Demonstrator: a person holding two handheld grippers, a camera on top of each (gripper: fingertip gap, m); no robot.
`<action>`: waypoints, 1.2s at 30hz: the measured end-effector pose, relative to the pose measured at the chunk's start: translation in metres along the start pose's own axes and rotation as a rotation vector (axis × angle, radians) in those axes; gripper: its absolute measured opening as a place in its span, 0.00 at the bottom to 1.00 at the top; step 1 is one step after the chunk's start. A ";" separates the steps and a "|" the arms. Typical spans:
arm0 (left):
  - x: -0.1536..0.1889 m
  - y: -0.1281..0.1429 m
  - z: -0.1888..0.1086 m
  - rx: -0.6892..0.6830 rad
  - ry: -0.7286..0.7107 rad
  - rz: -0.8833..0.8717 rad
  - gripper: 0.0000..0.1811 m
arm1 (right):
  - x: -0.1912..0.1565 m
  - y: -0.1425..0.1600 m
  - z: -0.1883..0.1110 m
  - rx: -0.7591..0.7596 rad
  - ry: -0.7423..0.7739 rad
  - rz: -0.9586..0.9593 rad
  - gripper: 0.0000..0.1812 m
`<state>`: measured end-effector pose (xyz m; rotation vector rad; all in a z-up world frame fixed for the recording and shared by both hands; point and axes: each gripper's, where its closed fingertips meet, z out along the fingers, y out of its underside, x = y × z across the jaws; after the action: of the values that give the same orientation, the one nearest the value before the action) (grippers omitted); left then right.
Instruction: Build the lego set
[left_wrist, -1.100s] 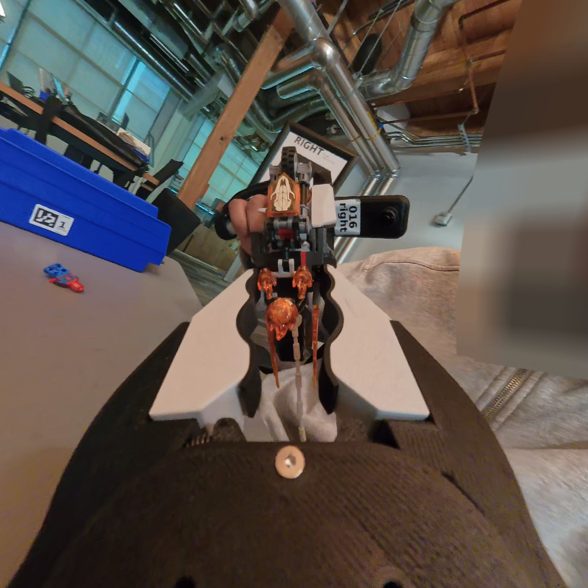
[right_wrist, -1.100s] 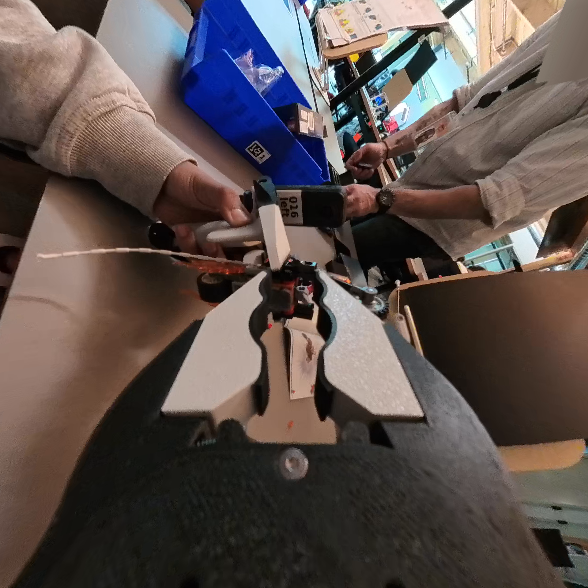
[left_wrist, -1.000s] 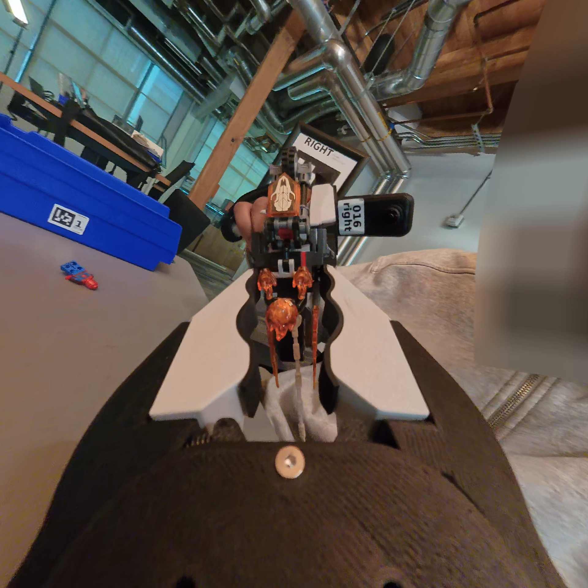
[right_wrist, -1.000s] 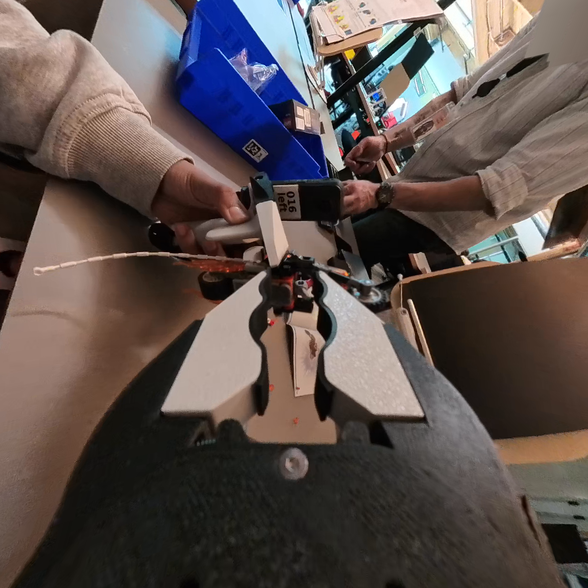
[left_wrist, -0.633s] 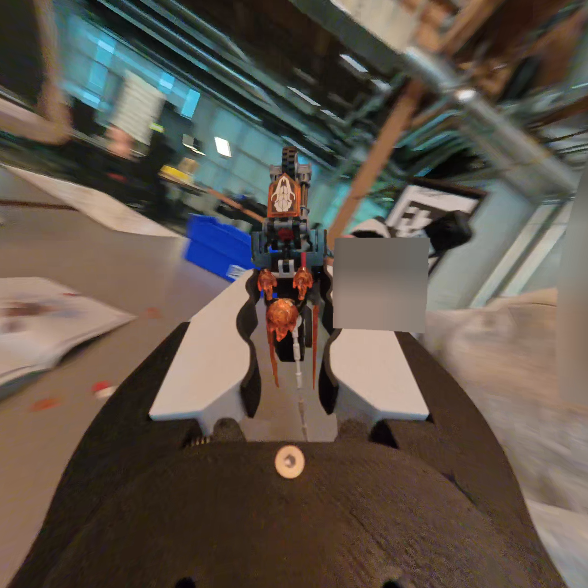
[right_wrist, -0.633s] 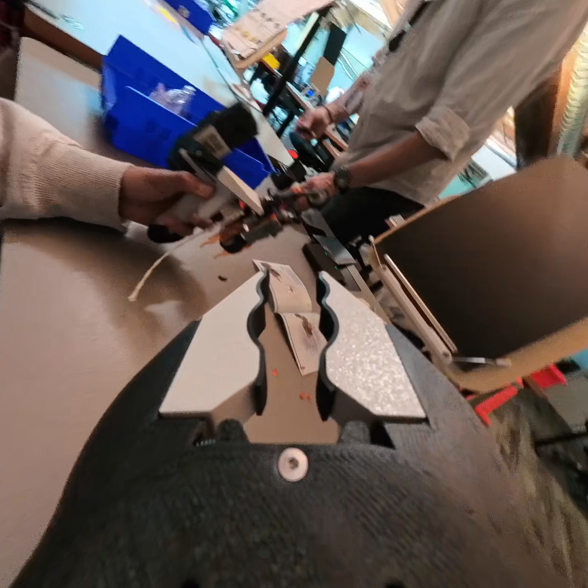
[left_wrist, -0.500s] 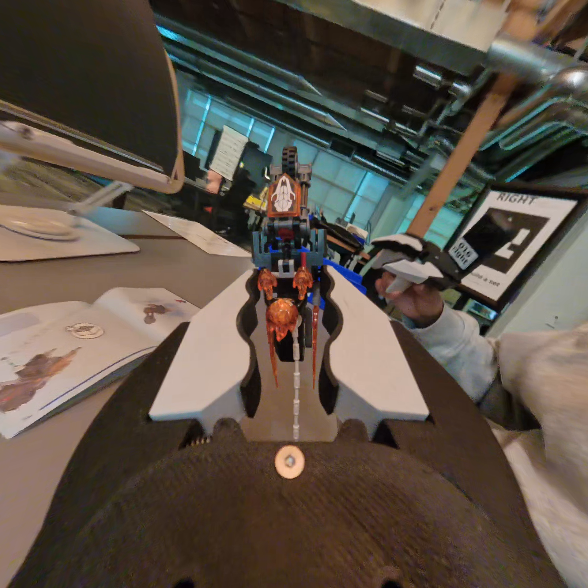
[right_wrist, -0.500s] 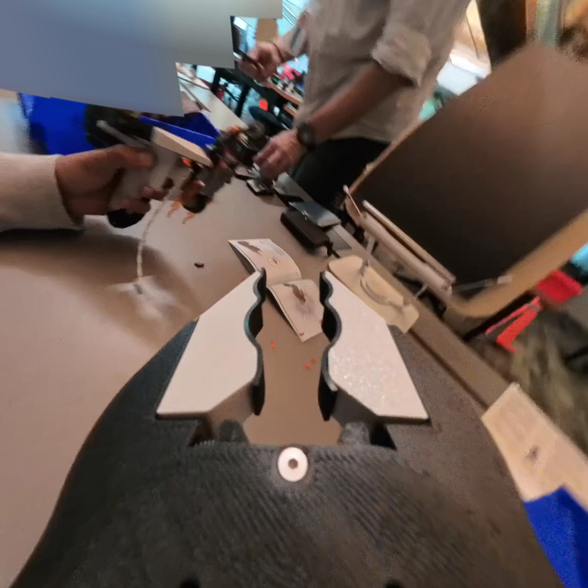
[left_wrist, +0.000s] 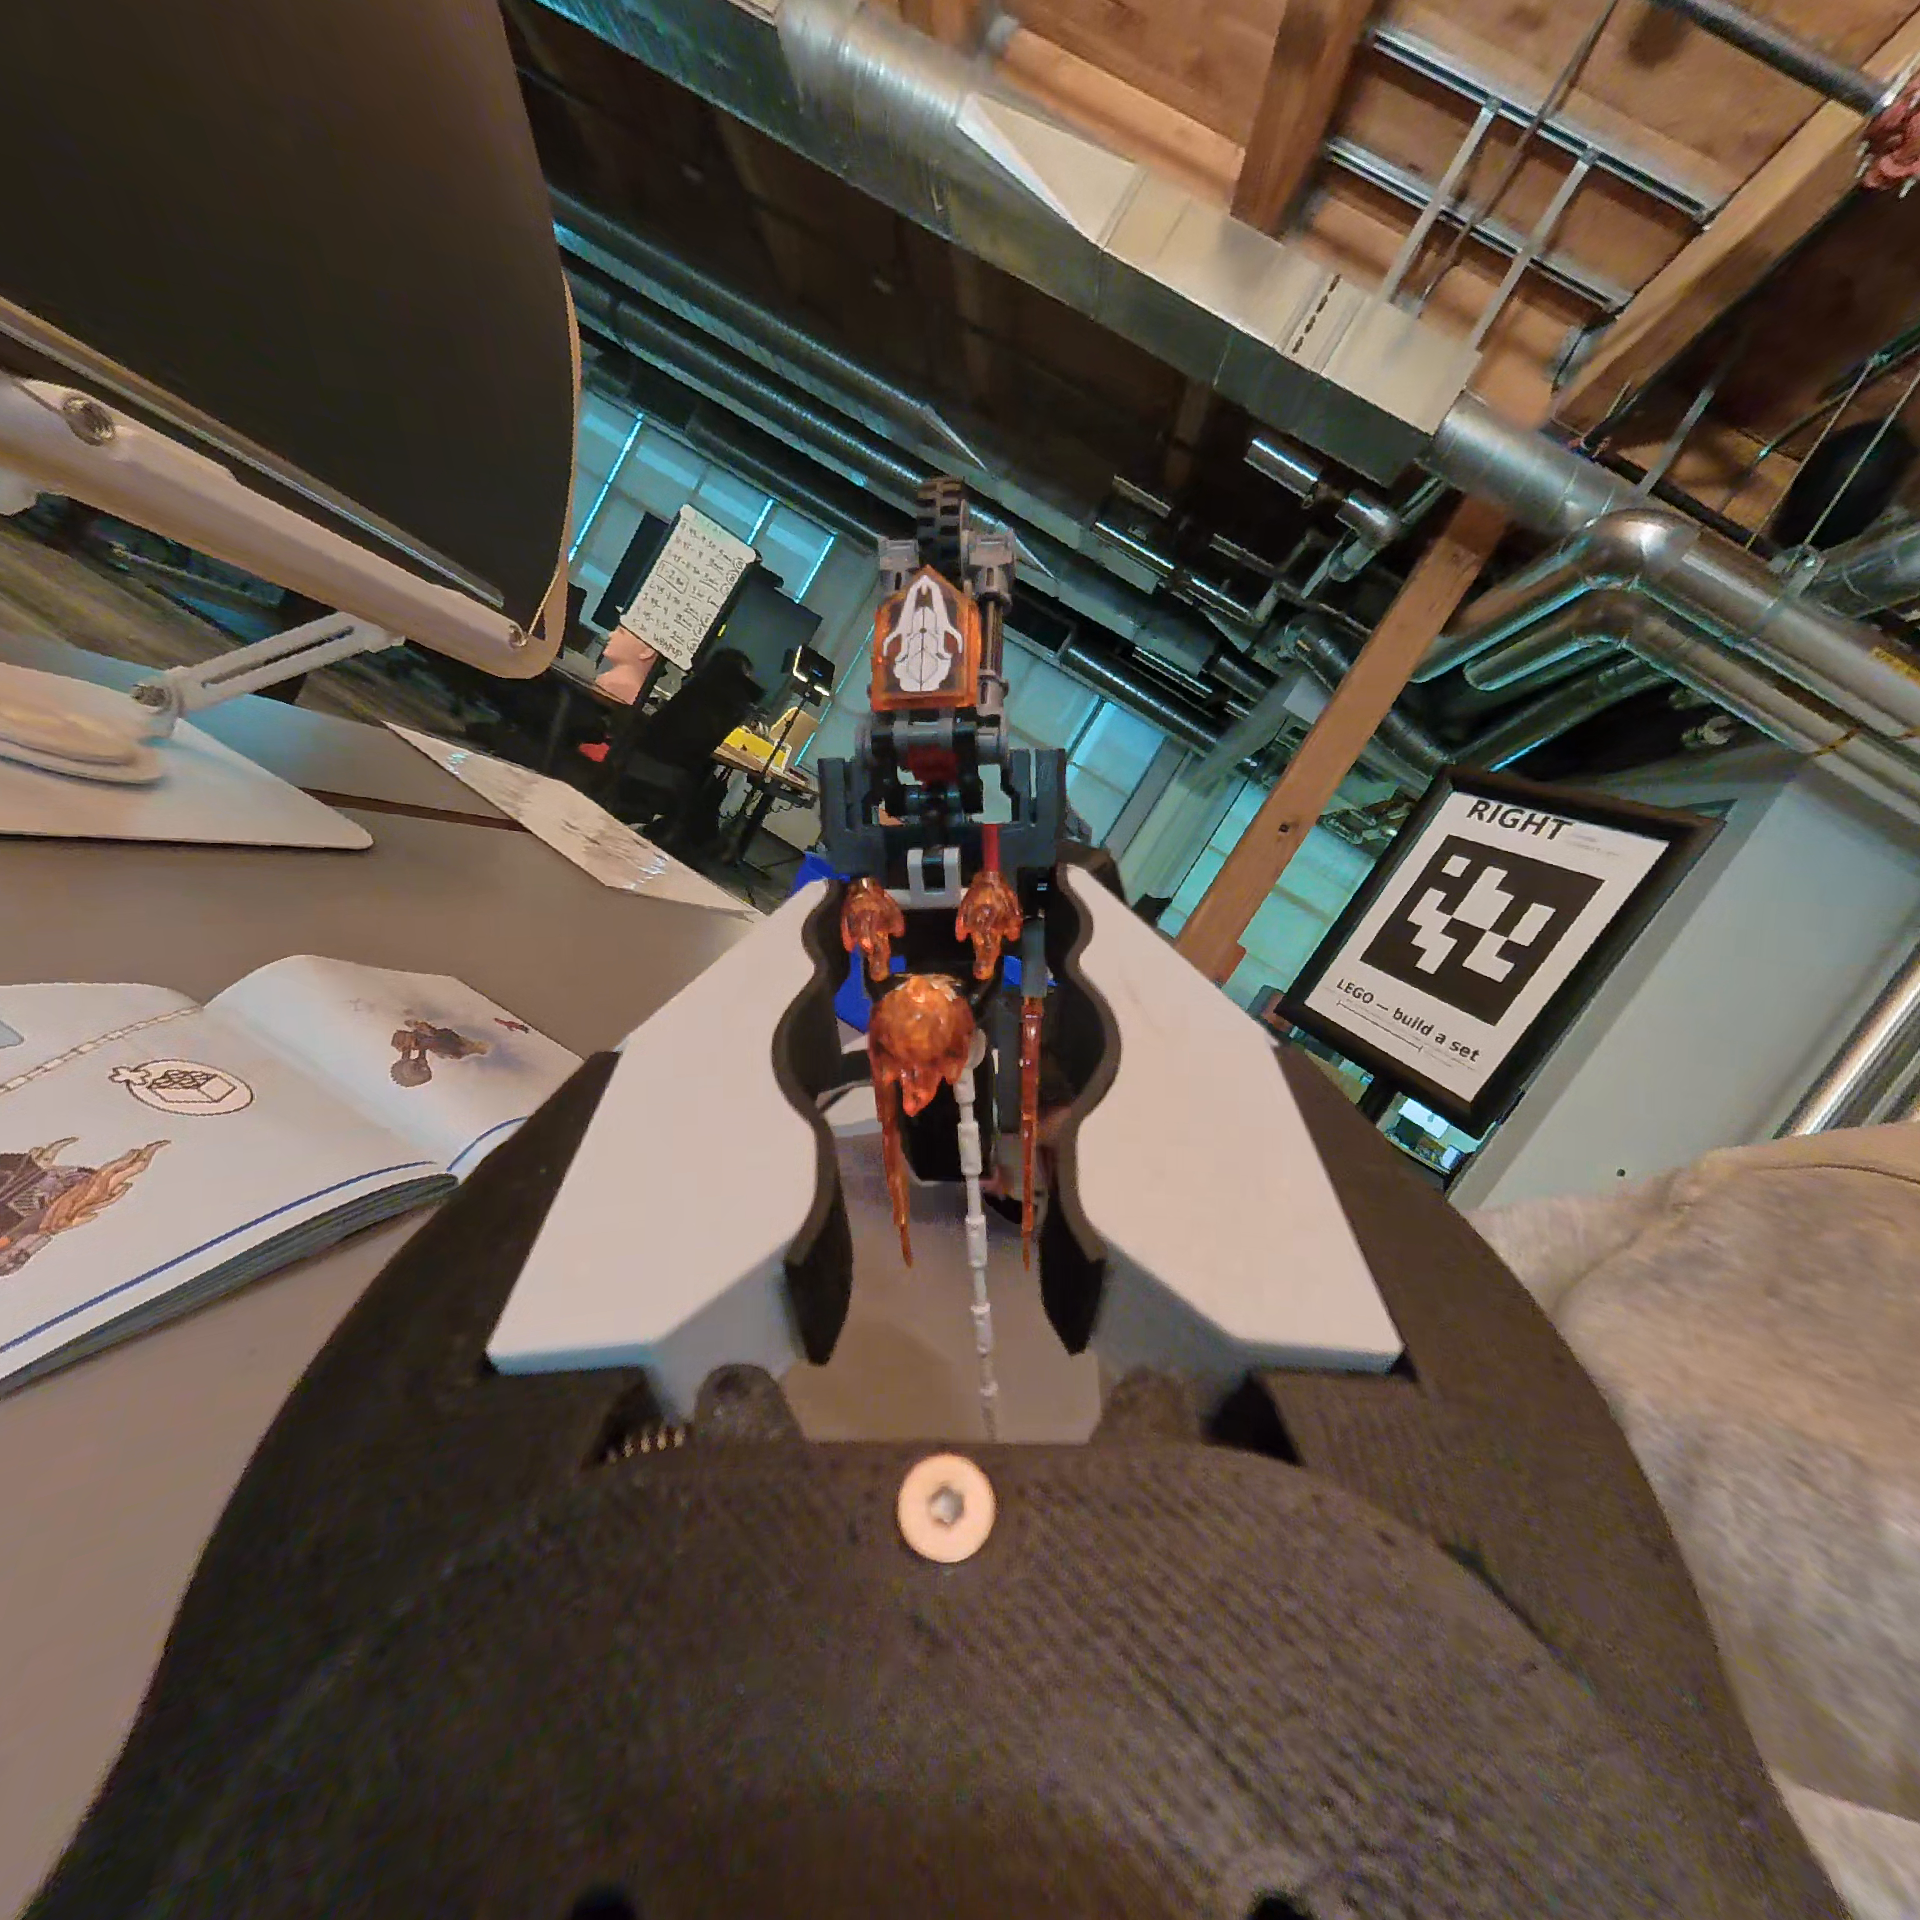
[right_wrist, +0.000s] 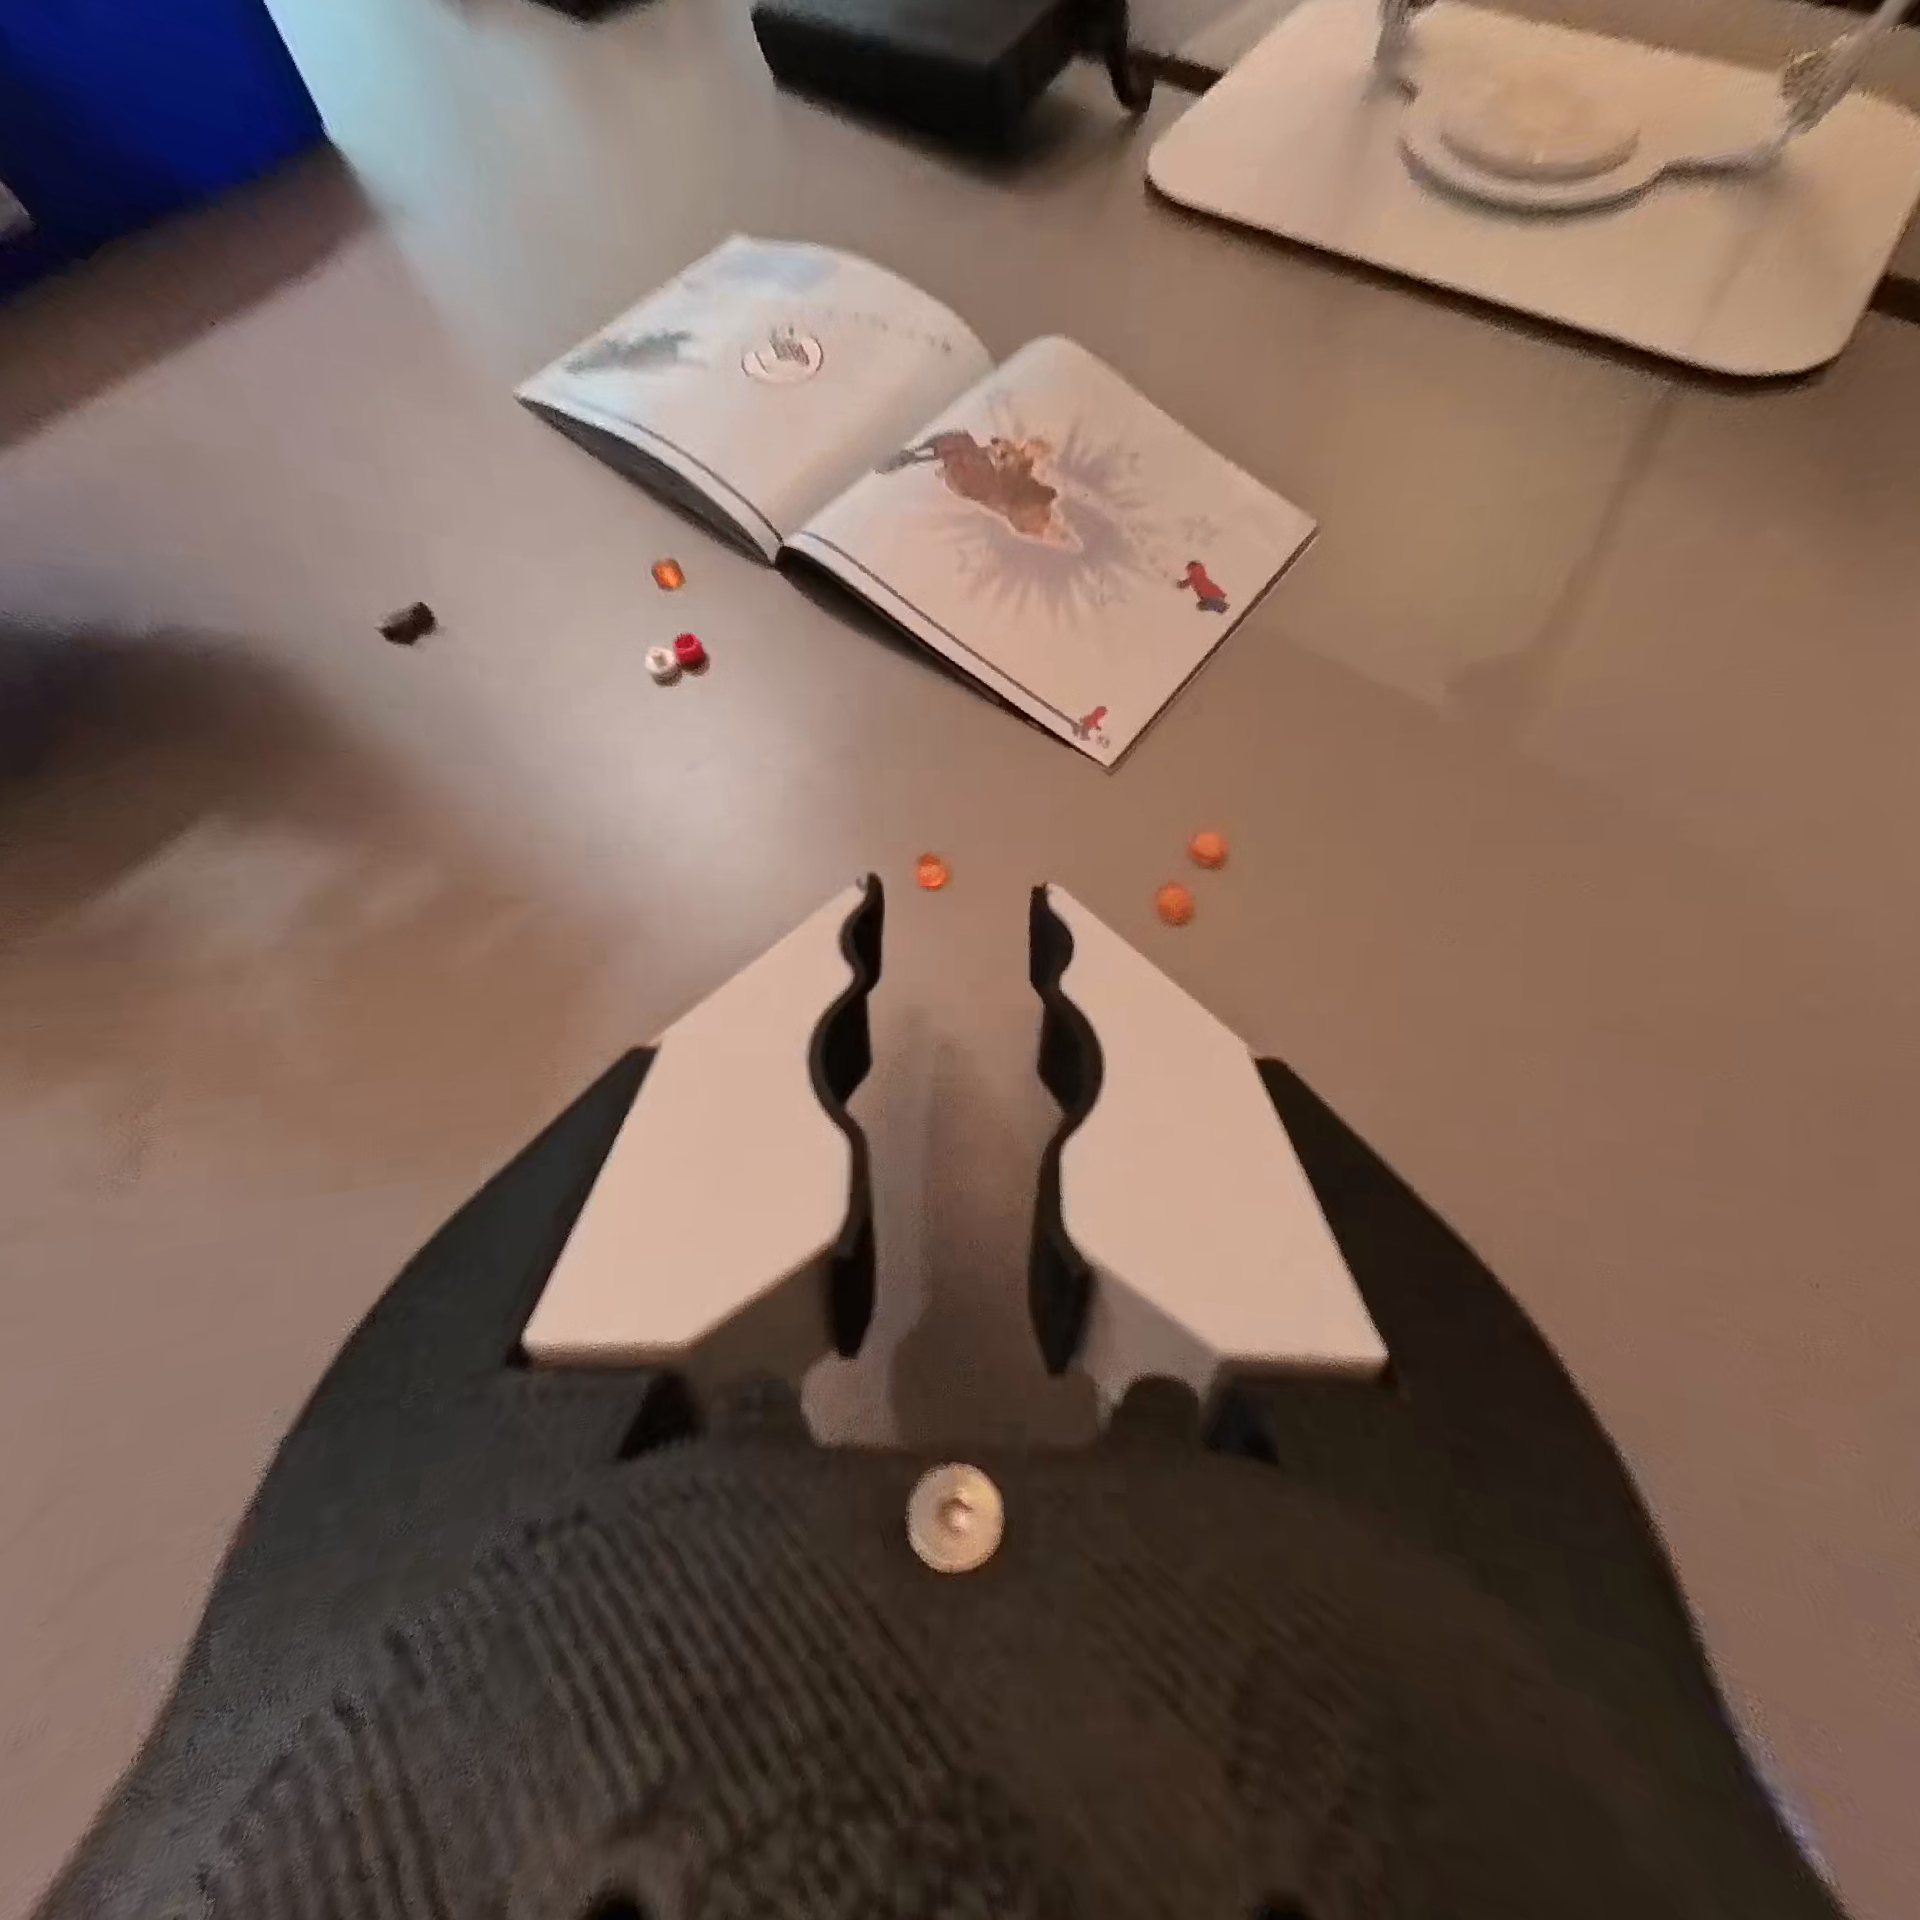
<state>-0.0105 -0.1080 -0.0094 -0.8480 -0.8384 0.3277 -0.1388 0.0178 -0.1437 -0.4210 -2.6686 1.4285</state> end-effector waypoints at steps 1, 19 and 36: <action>0.000 0.001 0.001 -0.002 0.004 -0.004 0.20 | 0.000 0.002 0.006 -0.019 -0.001 -0.006 0.14; 0.010 0.035 0.019 -0.194 0.022 0.072 0.20 | -0.049 -0.047 0.000 0.174 -0.169 -0.126 0.03; 0.026 0.068 0.040 -0.321 -0.033 0.411 0.20 | -0.141 -0.117 -0.069 0.364 -0.270 -0.387 0.03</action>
<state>-0.0200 -0.0285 -0.0331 -1.3231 -0.7534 0.5777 -0.0134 -0.0281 -0.0010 0.3212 -2.3982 1.8804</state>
